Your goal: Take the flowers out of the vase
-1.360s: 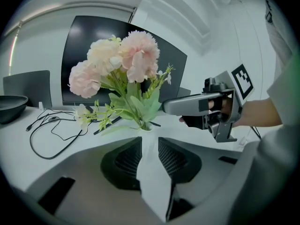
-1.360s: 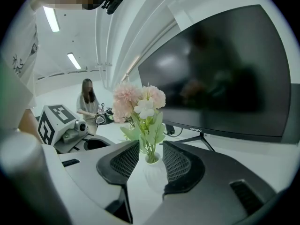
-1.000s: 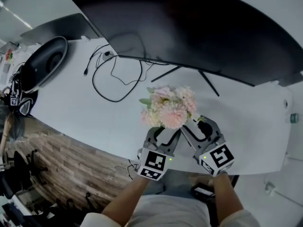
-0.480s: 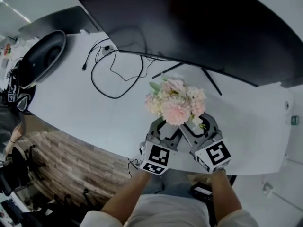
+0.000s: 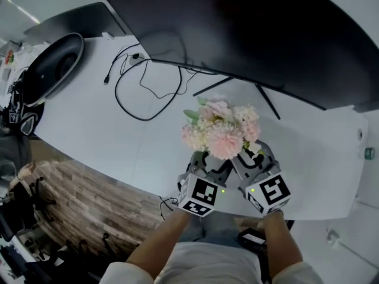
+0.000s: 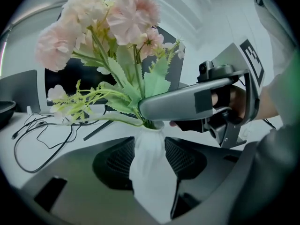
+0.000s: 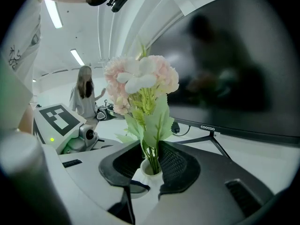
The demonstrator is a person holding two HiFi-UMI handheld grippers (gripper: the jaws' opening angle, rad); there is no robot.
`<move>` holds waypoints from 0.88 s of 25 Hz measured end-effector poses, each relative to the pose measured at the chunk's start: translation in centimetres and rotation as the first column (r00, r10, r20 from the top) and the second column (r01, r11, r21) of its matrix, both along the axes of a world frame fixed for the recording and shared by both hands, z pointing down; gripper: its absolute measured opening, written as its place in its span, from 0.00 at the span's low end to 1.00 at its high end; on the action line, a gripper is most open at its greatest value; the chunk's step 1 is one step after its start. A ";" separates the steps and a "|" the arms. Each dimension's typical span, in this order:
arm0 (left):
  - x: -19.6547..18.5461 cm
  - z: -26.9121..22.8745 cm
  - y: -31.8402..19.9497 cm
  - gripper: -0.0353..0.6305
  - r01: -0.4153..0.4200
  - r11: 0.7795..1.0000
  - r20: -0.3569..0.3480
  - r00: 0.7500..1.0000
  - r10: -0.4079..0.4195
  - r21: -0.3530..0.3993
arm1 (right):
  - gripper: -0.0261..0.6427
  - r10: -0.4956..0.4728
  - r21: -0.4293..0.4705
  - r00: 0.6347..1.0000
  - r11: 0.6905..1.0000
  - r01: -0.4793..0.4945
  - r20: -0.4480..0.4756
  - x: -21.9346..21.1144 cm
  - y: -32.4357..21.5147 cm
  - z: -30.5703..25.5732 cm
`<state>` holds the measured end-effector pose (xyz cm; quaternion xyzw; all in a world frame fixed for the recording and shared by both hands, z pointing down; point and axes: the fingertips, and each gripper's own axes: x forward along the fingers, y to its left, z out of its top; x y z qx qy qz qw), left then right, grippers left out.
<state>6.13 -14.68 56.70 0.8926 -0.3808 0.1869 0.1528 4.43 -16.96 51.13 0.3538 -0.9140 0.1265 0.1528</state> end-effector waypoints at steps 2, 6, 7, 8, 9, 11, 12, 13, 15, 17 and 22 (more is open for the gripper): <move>0.1 0.1 0.0 0.36 -0.001 1.000 -0.009 1.000 0.001 0.004 | 0.20 0.002 -0.001 1.000 1.000 -0.002 -0.005 0.1 0.0 0.0; 0.2 0.3 0.1 0.36 -0.005 1.000 -0.008 1.000 0.005 0.003 | 0.17 0.010 -0.003 1.000 1.000 -0.010 0.004 0.3 -0.1 -0.1; 0.2 0.3 0.1 0.36 -0.006 1.000 -0.007 1.000 0.006 0.001 | 0.17 0.013 -0.003 1.000 1.000 -0.013 0.007 0.3 -0.1 -0.2; 0.1 0.3 0.1 0.36 -0.007 1.000 -0.006 1.000 0.007 0.001 | 0.17 0.016 -0.006 1.000 1.000 -0.016 0.010 0.3 -0.1 -0.2; 0.1 0.3 0.1 0.36 -0.006 1.000 -0.006 1.000 0.006 0.001 | 0.17 0.020 -0.008 1.000 1.000 -0.020 0.012 0.4 -0.1 -0.3; 0.1 0.3 0.1 0.36 -0.005 1.000 -0.006 1.000 0.005 0.002 | 0.16 0.026 -0.009 0.999 1.000 -0.026 0.018 0.5 -0.1 -0.4; 0.1 0.4 0.1 0.36 -0.005 1.000 -0.006 1.000 0.005 0.002 | 0.16 0.029 -0.010 0.999 1.000 -0.029 0.022 0.6 -0.1 -0.5; 0.1 0.4 0.2 0.36 -0.005 1.000 -0.005 1.000 0.005 0.002 | 0.16 0.032 -0.010 0.999 0.999 -0.032 0.026 0.7 -0.1 -0.6; 0.1 0.4 0.2 0.36 -0.005 1.000 -0.004 1.000 0.005 0.000 | 0.16 0.040 -0.010 0.999 0.999 -0.040 0.035 0.8 -0.2 -0.9; 0.1 0.3 0.2 0.36 -0.006 1.000 -0.003 1.000 0.006 0.000 | 0.16 0.051 -0.010 0.997 0.999 -0.050 0.050 1.0 -0.4 -1.4; 0.1 0.5 0.2 0.36 -0.006 1.000 -0.001 1.000 0.006 -0.007 | 0.16 0.071 -0.012 0.993 0.997 -0.070 0.090 1.4 -0.6 -2.6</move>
